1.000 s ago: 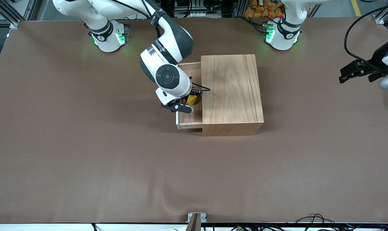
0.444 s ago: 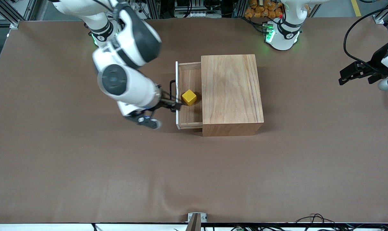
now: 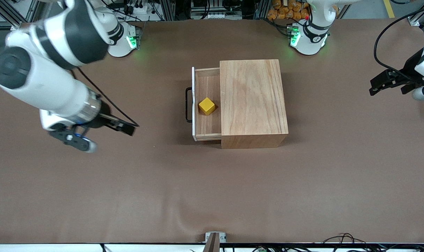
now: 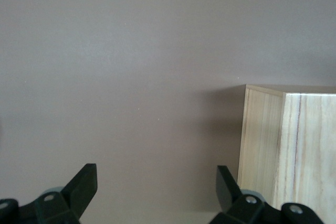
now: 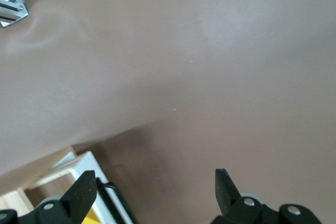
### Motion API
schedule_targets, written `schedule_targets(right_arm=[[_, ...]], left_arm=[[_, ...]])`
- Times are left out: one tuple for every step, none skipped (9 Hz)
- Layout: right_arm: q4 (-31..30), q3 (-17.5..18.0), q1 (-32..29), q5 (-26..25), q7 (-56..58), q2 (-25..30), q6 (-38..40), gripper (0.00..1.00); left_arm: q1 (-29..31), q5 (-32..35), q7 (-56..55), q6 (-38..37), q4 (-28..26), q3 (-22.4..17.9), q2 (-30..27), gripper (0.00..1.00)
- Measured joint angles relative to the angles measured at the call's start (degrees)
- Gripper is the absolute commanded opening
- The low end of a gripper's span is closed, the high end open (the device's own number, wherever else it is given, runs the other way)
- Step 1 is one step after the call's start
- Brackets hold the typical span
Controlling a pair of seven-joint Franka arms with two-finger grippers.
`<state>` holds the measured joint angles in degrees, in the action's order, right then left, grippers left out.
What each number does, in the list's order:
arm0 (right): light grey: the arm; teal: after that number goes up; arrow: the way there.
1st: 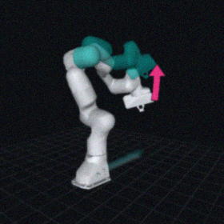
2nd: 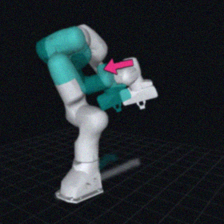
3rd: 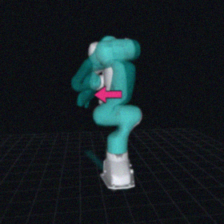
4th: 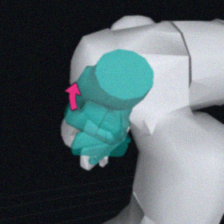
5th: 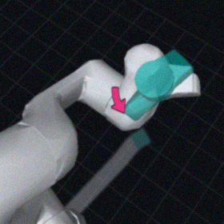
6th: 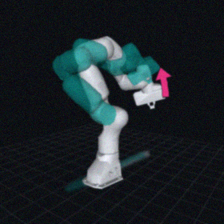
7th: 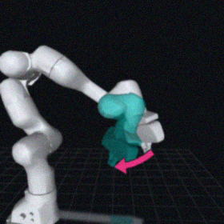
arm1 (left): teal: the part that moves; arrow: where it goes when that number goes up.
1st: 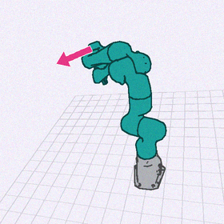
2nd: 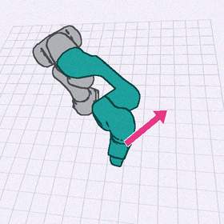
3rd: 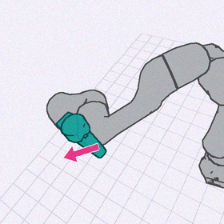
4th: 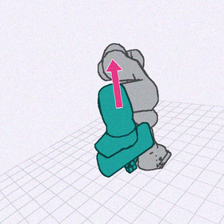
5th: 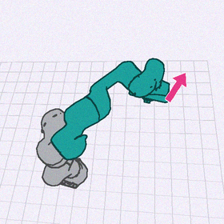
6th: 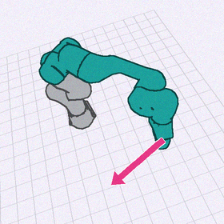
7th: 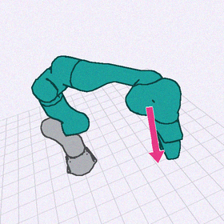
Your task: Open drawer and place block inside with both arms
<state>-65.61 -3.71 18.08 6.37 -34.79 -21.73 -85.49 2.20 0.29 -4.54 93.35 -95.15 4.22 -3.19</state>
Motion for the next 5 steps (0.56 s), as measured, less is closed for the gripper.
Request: schedule_targets(right_arm=[[0.1, 0.0, -3.2, -0.2, 6.4, 1.8, 3.0, 1.00], [0.1, -0.1, -7.0, -0.2, 12.8, 3.6, 5.5, 1.00], [0.2, -0.1, -10.5, -0.6, 19.5, 5.9, 8.5, 1.00], [0.0, -0.1, -12.0, -2.3, 23.1, 8.5, 10.6, 1.00], [-1.2, 0.0, -12.4, -3.8, 24.2, 11.4, 11.4, 1.00]], left_arm=[[0.0, 0.0, 0.0, 0.3, -0.8, 0.0, -0.6, 1.00], [0.0, 0.0, 0.0, 0.4, -1.1, 0.0, -0.9, 1.00], [0.0, 0.0, 0.0, 0.6, -1.1, 0.1, -1.0, 1.00], [0.0, 0.0, 0.0, 0.7, -1.1, 0.1, -1.0, 1.00], [0.0, 0.0, 0.0, 0.4, -0.9, 0.2, -1.0, 1.00]])
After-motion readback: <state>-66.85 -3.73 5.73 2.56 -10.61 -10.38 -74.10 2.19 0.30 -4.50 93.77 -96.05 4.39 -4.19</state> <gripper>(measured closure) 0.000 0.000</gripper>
